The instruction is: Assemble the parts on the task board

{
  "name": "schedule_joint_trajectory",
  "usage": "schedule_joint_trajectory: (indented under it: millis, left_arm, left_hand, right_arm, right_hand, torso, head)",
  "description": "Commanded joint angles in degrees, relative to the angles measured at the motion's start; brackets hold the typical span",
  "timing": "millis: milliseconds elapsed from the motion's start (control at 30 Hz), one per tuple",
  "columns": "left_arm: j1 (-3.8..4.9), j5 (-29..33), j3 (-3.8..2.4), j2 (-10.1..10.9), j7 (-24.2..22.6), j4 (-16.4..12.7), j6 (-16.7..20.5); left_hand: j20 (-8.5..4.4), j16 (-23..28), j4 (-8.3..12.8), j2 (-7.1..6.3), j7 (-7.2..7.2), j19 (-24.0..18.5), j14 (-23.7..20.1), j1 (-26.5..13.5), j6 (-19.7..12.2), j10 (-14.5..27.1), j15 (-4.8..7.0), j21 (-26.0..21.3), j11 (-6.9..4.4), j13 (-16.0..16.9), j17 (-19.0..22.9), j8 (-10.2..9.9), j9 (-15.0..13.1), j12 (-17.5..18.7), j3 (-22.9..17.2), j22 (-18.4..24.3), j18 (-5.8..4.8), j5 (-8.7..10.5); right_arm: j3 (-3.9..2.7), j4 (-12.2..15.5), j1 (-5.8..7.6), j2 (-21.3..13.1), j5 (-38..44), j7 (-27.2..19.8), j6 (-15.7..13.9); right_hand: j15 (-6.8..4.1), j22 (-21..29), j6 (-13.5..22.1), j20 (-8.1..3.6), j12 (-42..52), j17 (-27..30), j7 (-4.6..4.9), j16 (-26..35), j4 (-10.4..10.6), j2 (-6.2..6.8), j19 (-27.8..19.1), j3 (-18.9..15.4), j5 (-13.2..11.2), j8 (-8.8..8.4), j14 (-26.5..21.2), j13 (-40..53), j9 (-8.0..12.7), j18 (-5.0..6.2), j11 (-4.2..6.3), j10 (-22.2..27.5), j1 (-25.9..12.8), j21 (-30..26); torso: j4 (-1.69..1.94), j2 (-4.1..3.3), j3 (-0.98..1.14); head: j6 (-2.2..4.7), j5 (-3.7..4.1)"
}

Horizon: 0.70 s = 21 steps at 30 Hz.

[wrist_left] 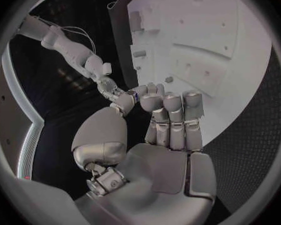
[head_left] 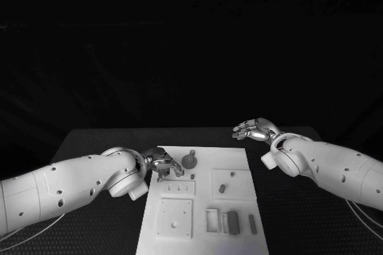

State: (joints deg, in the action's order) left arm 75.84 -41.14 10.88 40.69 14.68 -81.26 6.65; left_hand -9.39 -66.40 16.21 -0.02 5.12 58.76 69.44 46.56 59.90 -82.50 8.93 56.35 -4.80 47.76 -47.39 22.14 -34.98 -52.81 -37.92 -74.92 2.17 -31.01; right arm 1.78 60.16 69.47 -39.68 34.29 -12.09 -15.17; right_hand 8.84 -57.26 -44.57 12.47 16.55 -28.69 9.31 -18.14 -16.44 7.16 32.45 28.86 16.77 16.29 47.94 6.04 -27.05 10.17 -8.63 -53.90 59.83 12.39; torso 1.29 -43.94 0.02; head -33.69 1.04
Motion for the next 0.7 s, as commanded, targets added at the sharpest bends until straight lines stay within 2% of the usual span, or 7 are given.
schedule_joint_trajectory:
  millis: [33, 200, 300, 500, 700]
  left_arm:
    - [0.07, -6.68, 0.49, -0.15, 3.01, -0.46, 0.7]
    - [0.07, -8.68, 2.07, -0.19, 3.6, -0.51, 0.18]
    - [0.07, -11.03, 2.82, -0.3, 4.02, -0.54, 0.09]
    - [0.02, -13.06, 2.93, -1.05, 4.62, -0.18, -0.05]
    - [0.01, -13.84, 2.92, -1.84, 4.64, 0.15, -0.05]
  left_hand:
    - [-5.96, -0.35, 0.1, 0.51, -4.99, -0.34, 1.79, -0.01, 7.59, 1.18, 2.03, 0.35, -1.49, -0.1, 0.1, 0.43, -0.12, -0.32, -0.41, -0.21, 0.93, -0.23]
    - [-5.9, -0.44, 0.02, 0.46, -5.06, -0.26, 1.81, -0.33, 7.78, 1.18, 2.0, 0.23, -1.55, -0.19, 0.22, 0.68, -0.28, -0.39, -0.55, -0.13, 0.85, -0.08]
    - [-5.9, -0.48, 0.01, 0.46, -5.1, -0.22, 1.82, -0.42, 7.87, 1.19, 1.99, 0.19, -1.59, -0.23, 0.28, 0.79, -0.35, -0.41, -0.62, -0.1, 0.83, -0.01]
    - [-5.92, -0.57, 0.06, 0.44, -5.18, -0.11, 1.88, -0.48, 7.98, 1.16, 1.98, 0.2, -1.66, -0.29, 0.35, 0.95, -0.44, -0.46, -0.74, -0.1, 0.83, 0.01]
    - [-5.92, -1.18, -0.26, 0.75, -5.67, 0.3, 2.19, -1.49, 9.04, 0.97, 1.9, 0.28, -2.13, -0.68, 0.62, 2.16, -1.08, -0.8, -0.86, -0.16, 0.75, -0.12]
  right_arm:
    - [-0.08, 0.4, 0.05, 0.16, 2.95, -0.97, 0.88]
    - [-0.11, 0.91, 0.06, 0.35, 3.43, -0.82, 0.76]
    - [-0.12, 1.45, 0.06, 0.42, 4.05, -0.73, 0.65]
    - [-0.12, 2.22, 0.06, 0.49, 4.49, -0.58, 0.63]
    - [-0.12, 2.7, 0.06, 0.58, 5.03, -0.29, 0.43]
  right_hand:
    - [0.7, 0.13, 0.37, 0.08, -0.69, 0.43, 0.22, 0.52, -0.01, -0.46, 0.3, -0.26, 0.24, 0.4, -0.07, -0.51, 0.2, 0.06, -0.28, -0.55, -0.2, -0.55]
    - [0.96, 0.2, 0.45, 0.16, -1.43, 0.85, 0.36, 0.71, 0.01, -0.39, 0.25, -0.28, 0.3, 0.45, -0.21, -1.03, 0.42, 0.04, -0.58, -0.86, -0.15, -1.04]
    - [1.12, 0.2, 0.47, 0.2, -1.83, 1.09, 0.39, 0.83, 0.0, -0.38, 0.15, -0.24, 0.35, 0.48, -0.34, -1.31, 0.55, 0.0, -0.68, -1.02, -0.01, -1.32]
    - [1.34, 0.17, 0.6, 0.26, -2.38, 1.42, 0.43, 0.99, 0.02, -0.3, -0.01, -0.25, 0.51, 0.48, -0.53, -1.66, 0.74, -0.07, -0.77, -1.17, 0.08, -1.71]
    - [1.58, 0.12, 0.66, 0.29, -2.81, 1.62, 0.44, 1.03, 0.04, -0.23, -0.11, -0.28, 0.66, 0.51, -0.58, -1.89, 0.87, -0.12, -0.86, -1.14, 0.1, -1.95]
  torso:
    - [0.04, 0.03, 0.01]
    - [0.1, 0.07, 0.1]
    - [0.05, 0.12, 0.02]
    - [0.05, 0.06, -0.04]
    - [0.04, 0.04, -0.04]
  head:
    - [-0.76, -0.14]
    - [-1.45, -0.25]
    - [-1.88, -0.28]
    - [-2.34, -0.33]
    - [-2.61, -0.41]
